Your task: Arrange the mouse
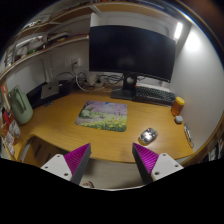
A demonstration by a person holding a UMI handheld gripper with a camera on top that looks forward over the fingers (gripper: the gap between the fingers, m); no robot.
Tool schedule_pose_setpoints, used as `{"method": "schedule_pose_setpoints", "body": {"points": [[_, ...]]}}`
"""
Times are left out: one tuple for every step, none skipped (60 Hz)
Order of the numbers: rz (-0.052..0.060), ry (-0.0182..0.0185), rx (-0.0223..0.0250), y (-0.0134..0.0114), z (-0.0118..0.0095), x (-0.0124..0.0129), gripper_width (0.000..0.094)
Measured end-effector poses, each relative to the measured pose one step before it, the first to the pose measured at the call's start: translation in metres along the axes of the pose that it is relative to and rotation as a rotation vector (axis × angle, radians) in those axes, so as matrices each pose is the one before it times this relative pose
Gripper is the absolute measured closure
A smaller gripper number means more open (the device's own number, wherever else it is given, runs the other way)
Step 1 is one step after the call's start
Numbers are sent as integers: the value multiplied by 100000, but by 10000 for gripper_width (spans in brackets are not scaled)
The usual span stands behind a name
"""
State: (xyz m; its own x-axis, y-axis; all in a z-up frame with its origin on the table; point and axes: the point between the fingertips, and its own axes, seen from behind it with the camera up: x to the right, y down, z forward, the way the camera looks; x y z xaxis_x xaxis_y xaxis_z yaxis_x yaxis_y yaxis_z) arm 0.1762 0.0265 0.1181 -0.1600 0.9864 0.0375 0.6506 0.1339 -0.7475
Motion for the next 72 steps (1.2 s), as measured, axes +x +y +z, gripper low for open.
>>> {"method": "schedule_pose_setpoints", "body": {"points": [[372,516,-197,72,-14,187,73],[362,550,-218,145,-38,361,73],[380,492,-133,152,-43,449,71],[363,482,-41,109,4,432,72],[337,527,-1,94,34,476,74],[339,578,-61,100,22,503,75],[300,595,-8,109,51,535,76],[463,1067,48,14,167,17,75],[202,67,116,274,160,1246,75],[346,682,22,176,113,555,76],[377,709,-22,118,87,528,76],[338,682,-3,148,75,546,74],[356,646,-46,133,93,561,74],[505,1005,-657,-127,-75,74,76],[305,684,-64,172,52,527,74],[159,532,129,309,137,763,75],[362,856,-336,93,-51,214,76],[158,687,-126,183,73,489,77],[143,723,-140,182,90,491,77],[101,725,-116,165,92,530,77],[68,728,-17,165,89,505,77],[34,696,93,147,86,515,78],[-31,647,105,157,92,444,76],[-54,606,33,155,71,426,76],[-18,486,0,139,61,407,76],[47,403,130,141,76,371,76],[127,333,287,106,73,315,76],[206,155,361,109,62,289,75],[238,42,381,72,71,229,74],[247,-93,371,102,94,214,76],[309,-229,407,83,86,144,75],[250,-251,484,74,96,114,75],[224,-277,508,77,110,100,76],[154,-253,583,61,126,103,77],[121,-232,559,93,135,141,75],[111,-226,483,79,139,114,76],[103,-220,488,89,139,95,75],[157,-237,495,78,162,85,74],[177,-268,557,78,175,59,74],[179,-354,608,25,173,17,74],[189,-373,527,38,164,0,75],[199,-323,412,26,149,10,75],[201,-297,400,55,184,8,76],[195,-216,367,16,189,20,75],[244,-148,487,-28,171,16,74],[265,-80,576,-47,173,17,76],[178,-17,491,-51,185,6,74],[116,-16,324,-28,164,-18,75],[-31,-40,273,-60,225,7,76],[-30,-88,369,-51,255,-35,78],[-63,-52,414,-115,222,-33,77],[-67,41,369,-81,264,-24,78],[-154,34,254,-50,280,-12,75],[-196,12,196,-89,245,-32,74],[-205,59,289,-74,287,-27,74],[-171,61,306,-83,290,-16,75],[-156,36,253,-110,300,3,75],[-261,-254,264,-44,393,80,73],[-239,0,103,-66,321,-46,74],[-150,44,-88,-8,289,-111,75],[-99,-2,-152,9,267,-78,75],[-64,-22,-64,-59,284,-82,74],[25,-46,-30,-70,284,-81,74],[-32,84,339,112,434,101,75],[25,71,-112,-55,294,-33,76],[49,146,-204,4,307,-4,76],[9,164,-258,13,291,9,77],[22,223,-305,35,283,28,76],[59,244,-324,36,296,30,76],[161,147,-230,7,302,17,75],[240,73,-141,-25,284,-8,74],[299,-8,-47,-46,263,-29,74]]}}
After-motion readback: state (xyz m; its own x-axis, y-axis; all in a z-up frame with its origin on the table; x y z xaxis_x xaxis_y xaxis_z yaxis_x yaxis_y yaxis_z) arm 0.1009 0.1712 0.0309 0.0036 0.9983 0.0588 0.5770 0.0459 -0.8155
